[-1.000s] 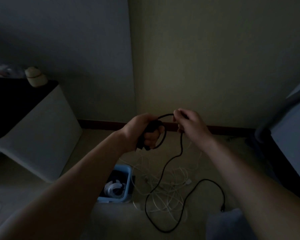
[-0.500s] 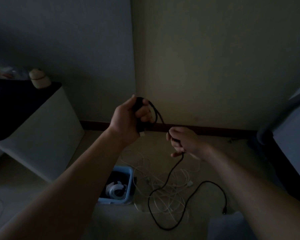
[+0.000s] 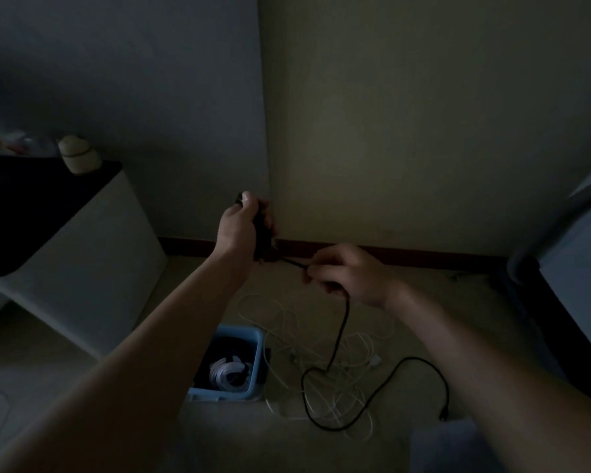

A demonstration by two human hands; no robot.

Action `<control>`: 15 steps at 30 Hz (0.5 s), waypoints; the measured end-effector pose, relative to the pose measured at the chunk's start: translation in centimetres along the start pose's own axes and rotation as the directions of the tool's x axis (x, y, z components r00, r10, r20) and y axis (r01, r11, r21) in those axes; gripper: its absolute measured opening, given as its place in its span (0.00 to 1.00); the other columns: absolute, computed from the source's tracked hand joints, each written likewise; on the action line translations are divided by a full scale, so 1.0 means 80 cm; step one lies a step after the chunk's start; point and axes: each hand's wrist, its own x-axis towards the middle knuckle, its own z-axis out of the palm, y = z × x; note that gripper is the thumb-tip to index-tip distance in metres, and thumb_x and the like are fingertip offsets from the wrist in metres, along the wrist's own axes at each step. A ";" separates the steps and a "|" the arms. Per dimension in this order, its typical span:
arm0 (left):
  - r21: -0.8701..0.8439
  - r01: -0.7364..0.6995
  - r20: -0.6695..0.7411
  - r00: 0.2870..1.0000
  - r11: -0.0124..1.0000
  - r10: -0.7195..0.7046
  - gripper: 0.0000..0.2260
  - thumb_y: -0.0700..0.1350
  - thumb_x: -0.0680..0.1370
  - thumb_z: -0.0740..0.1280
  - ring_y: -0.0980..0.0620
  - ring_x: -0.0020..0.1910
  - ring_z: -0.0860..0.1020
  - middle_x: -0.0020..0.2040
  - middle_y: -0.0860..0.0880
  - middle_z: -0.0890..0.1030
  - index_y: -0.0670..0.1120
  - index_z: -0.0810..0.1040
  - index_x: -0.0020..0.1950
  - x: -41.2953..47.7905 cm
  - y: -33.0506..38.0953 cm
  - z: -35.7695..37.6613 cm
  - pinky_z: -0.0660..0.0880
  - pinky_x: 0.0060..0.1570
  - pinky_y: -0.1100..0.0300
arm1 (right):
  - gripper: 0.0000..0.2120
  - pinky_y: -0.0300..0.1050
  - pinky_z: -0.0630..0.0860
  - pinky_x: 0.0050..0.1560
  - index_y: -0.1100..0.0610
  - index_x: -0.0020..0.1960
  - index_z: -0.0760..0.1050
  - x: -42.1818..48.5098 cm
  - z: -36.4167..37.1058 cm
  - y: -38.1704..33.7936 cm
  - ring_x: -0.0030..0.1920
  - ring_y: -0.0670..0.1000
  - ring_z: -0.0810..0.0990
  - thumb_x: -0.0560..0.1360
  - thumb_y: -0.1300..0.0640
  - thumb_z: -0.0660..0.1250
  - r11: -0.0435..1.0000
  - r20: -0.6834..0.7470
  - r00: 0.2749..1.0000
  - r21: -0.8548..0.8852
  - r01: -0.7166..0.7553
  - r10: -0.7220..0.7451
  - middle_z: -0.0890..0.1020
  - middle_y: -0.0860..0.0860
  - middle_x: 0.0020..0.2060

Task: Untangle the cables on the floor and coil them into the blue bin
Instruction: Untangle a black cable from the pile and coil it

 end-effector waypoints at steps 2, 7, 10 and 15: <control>0.093 -0.034 0.025 0.999 0.995 0.032 0.16 0.51 0.86 0.54 0.52 0.27 0.72 0.27 0.51 0.73 0.43 0.72 0.44 -0.004 -0.005 0.005 0.70 0.32 0.58 | 0.09 0.42 0.67 0.31 0.56 0.39 0.82 -0.001 0.000 -0.005 0.27 0.45 0.71 0.76 0.56 0.68 0.998 -0.023 0.999 0.054 0.046 -0.045 0.73 0.46 0.24; 0.451 -0.167 0.143 0.983 0.877 0.113 0.15 0.48 0.86 0.54 0.54 0.29 0.72 0.32 0.48 0.74 0.43 0.74 0.46 -0.008 -0.021 0.007 0.69 0.31 0.60 | 0.08 0.42 0.64 0.32 0.55 0.42 0.84 -0.009 -0.006 -0.012 0.27 0.47 0.62 0.73 0.53 0.67 0.942 -0.065 0.996 0.329 0.071 -0.052 0.64 0.47 0.24; 0.578 -0.174 0.219 0.974 0.797 0.054 0.15 0.48 0.85 0.55 0.51 0.32 0.74 0.36 0.44 0.76 0.44 0.75 0.44 -0.016 -0.027 0.011 0.72 0.35 0.58 | 0.08 0.40 0.64 0.30 0.56 0.41 0.82 -0.017 -0.012 -0.016 0.26 0.43 0.65 0.77 0.55 0.68 0.966 -0.141 0.986 0.230 0.116 -0.085 0.69 0.42 0.23; 0.555 -0.060 0.392 0.899 0.829 -0.197 0.20 0.48 0.86 0.51 0.52 0.23 0.71 0.27 0.43 0.73 0.40 0.73 0.41 -0.048 -0.027 0.029 0.68 0.27 0.61 | 0.07 0.31 0.72 0.33 0.57 0.39 0.81 -0.016 -0.019 -0.018 0.32 0.39 0.78 0.75 0.63 0.71 0.955 -0.358 0.923 0.201 0.220 -0.138 0.81 0.43 0.29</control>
